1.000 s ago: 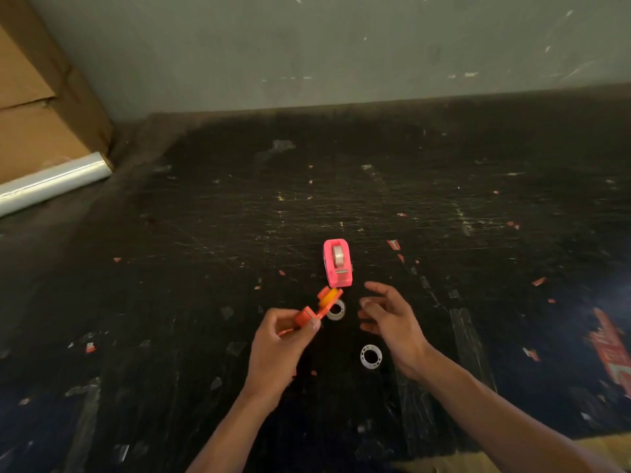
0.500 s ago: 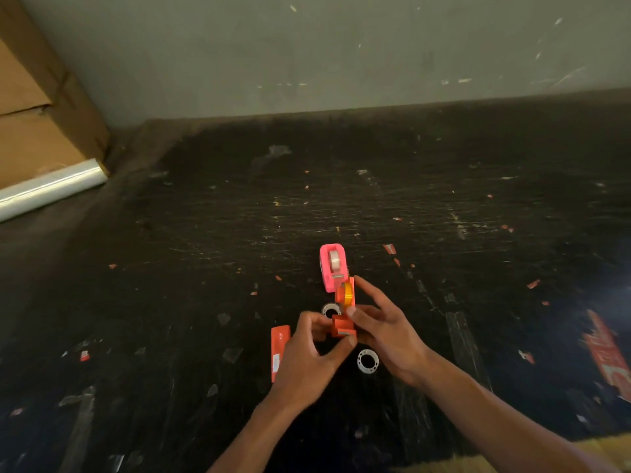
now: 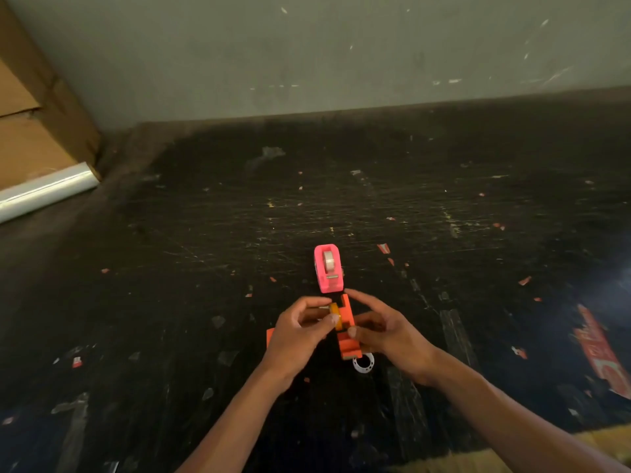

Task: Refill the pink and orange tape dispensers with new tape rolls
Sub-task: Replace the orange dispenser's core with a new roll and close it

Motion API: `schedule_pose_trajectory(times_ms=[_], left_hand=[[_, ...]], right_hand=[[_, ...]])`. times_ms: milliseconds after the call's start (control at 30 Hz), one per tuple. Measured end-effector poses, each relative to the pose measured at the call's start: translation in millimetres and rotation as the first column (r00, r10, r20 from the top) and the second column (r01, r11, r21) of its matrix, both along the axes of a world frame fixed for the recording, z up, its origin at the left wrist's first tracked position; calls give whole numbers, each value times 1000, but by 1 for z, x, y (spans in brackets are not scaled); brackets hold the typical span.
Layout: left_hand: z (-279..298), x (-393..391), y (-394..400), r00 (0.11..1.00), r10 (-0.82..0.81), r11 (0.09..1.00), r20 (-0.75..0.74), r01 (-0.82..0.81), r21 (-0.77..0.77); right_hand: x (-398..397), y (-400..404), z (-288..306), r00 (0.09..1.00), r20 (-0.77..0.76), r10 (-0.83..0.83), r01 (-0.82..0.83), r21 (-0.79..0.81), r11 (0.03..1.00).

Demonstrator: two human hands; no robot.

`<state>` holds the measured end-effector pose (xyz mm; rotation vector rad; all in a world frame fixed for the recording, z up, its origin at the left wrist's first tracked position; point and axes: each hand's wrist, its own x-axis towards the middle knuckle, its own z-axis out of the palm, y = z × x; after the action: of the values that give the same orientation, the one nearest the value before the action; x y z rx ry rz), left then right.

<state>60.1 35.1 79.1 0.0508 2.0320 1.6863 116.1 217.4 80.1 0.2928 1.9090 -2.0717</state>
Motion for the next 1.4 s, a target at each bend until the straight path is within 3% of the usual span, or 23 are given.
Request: schedule_pose_trajectory(times_ms=[67,133,200,267,400,500,633,700,1033,1100,1233,1333,1400], left_hand=[[-4,0,-3,997,7,998,-78,-11,-59],[-10,0,-8,962,-156,955,-226,88,-284],[-17,2,-12,867,-428,804,-257,235,-546],[-23,6,-13,766,-611,632,-201,318,-707],[-30,9,-11,674,-728,456,-126,338,-823],[-28,5,-8,685,-718,469,-125,342,-814],[-24,-7,-4,776,-578,639,-253,236,-732],[-25,-18,1,794,-527,679,-303,178,-712],[-34,-50,28,730,-664,511,-165,282,-812],[-35,-52,28,767,-614,571,-188,267,-777],[-33,-49,27,960,-227,891,-163,137,-433],[-21,-43,32,985,124,991,118,-116,-74],[-12,-40,36,908,216,949,360,-281,139]], right_hand=[[-1,6,0,998,20,-62,62,-12,998],[-3,13,-2,987,52,-154,156,-36,987],[-5,19,-4,972,74,-224,228,-63,972],[-7,23,-5,964,87,-252,259,-82,962],[-9,26,-3,960,86,-267,273,-69,960],[-9,26,-3,960,88,-265,271,-56,961],[-8,28,-4,955,91,-283,288,-45,957],[-8,28,-4,954,91,-287,291,-40,956],[-6,22,-3,957,92,-274,279,-47,959],[-6,23,-4,957,96,-274,279,-48,959],[-3,22,-7,957,106,-271,276,-37,960],[-3,18,-9,959,105,-263,270,-56,961],[-3,13,-9,962,97,-256,263,-68,962]])
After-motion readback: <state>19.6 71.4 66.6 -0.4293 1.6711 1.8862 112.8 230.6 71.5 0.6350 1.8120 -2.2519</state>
